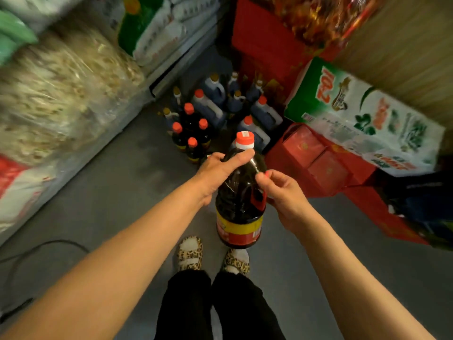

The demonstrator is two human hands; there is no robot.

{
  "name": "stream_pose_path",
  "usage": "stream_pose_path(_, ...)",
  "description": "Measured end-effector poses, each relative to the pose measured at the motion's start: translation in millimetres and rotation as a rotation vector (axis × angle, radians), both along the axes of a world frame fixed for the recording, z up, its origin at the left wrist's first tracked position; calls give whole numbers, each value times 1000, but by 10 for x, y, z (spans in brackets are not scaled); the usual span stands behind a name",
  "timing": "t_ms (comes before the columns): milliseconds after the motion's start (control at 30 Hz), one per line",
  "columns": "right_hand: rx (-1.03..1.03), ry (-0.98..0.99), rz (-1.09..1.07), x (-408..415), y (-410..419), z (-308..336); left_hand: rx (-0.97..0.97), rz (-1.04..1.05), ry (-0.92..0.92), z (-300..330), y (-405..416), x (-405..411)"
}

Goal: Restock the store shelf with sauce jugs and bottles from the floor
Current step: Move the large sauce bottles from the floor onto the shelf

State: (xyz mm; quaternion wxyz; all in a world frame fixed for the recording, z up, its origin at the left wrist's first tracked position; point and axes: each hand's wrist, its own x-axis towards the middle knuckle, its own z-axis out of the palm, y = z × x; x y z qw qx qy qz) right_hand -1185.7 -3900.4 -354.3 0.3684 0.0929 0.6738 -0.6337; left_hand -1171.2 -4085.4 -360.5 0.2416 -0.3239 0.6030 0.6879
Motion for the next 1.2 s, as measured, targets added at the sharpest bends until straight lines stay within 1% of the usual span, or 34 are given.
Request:
stream_pose_path(67,-34,49,52,42,-178,511,-4,36,-21,529,-174,76)
stream_pose_path(133,-63,89,94,50,-391,965,-6,69,0,1049,-374,145)
stream_pose_path(200,-80,130,126,45,-650,1422,-53,102,22,1551,-594,207)
stream_pose_path(367,-155,220,198,15,-1369,2411,-160,116,223,2722,-1315,388)
stream_pose_path(500,-211,291,274,33,-1988,3230,-183,89,334,3679,-1929,611)
stream_pose_path(600,-285,352,354,-2,-2397,3814,-212,56,435,4265,-2385,780)
stream_pose_path(733,-312,472,434,-126,-2898,4416,-259,40,567,4821,-2901,906)
stream_pose_path(900,-419,603,556,-433,-3436,4943,-331,46,700,5344,-3347,901)
stream_pose_path(1067,-568,654,681,-978,-4073,5342,-485,178,763,5817,-3721,613)
stream_pose_path(1200,-625,667,750,-1495,-4626,5622,-591,332,772,6104,-4049,199)
